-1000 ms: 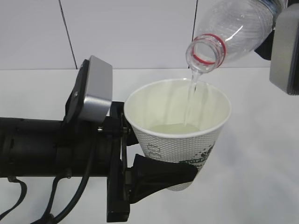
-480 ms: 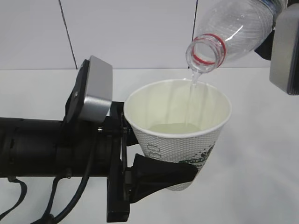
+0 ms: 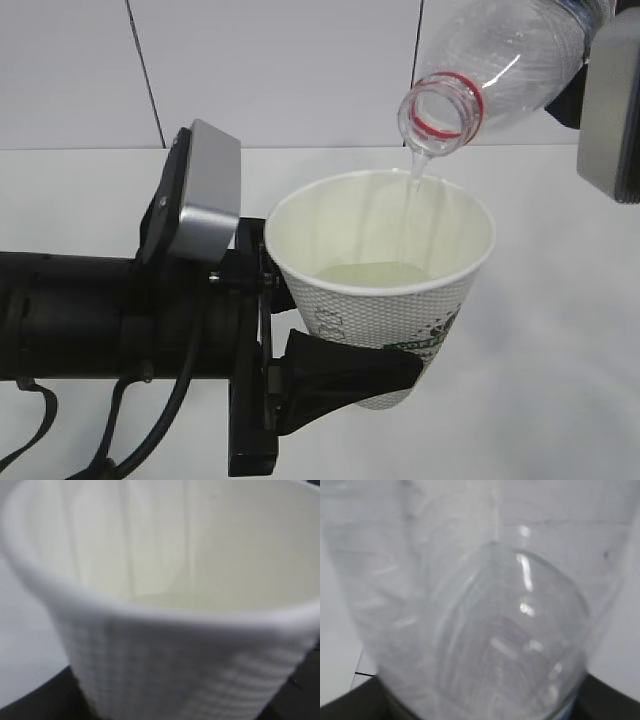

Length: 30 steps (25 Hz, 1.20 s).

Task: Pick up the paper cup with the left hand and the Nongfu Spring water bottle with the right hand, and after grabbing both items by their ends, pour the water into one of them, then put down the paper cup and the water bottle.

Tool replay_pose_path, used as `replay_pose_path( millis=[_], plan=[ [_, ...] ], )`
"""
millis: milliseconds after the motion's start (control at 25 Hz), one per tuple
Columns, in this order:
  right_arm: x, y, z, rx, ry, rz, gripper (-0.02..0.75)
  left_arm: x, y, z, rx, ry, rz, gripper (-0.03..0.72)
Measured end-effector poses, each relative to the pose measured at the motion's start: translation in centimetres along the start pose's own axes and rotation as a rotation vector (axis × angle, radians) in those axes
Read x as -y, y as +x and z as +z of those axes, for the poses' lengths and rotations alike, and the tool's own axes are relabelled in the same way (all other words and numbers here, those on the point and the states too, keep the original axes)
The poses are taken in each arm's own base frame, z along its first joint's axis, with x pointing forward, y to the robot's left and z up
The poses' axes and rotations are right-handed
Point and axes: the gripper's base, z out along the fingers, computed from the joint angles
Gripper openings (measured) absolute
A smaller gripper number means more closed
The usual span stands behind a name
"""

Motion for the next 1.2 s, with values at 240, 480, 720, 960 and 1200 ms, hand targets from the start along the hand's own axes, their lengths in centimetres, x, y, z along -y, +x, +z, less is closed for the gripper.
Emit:
replay_pose_path(
  millis=[240,480,720,960,1200],
  plan=[
    [0.16,0.02,0.0,-0.001,0.004,-0.002,0.438,0.0,0.0,0.0,0.0,0.0,0.0,0.474],
    [0.24,0.0,-0.01,0.003,0.007,-0.003,0.438,0.0,0.0,0.0,0.0,0.0,0.0,0.473],
    [0.27,-0.09,-0.01,0.013,0.01,-0.003,0.438,0.0,0.0,0.0,0.0,0.0,0.0,0.472],
    [0.27,-0.1,-0.01,0.014,0.011,-0.003,0.438,0.0,0.0,0.0,0.0,0.0,0.0,0.471],
    [0.27,-0.11,-0.01,0.014,0.011,-0.003,0.438,0.0,0.0,0.0,0.0,0.0,0.0,0.471]
  ],
)
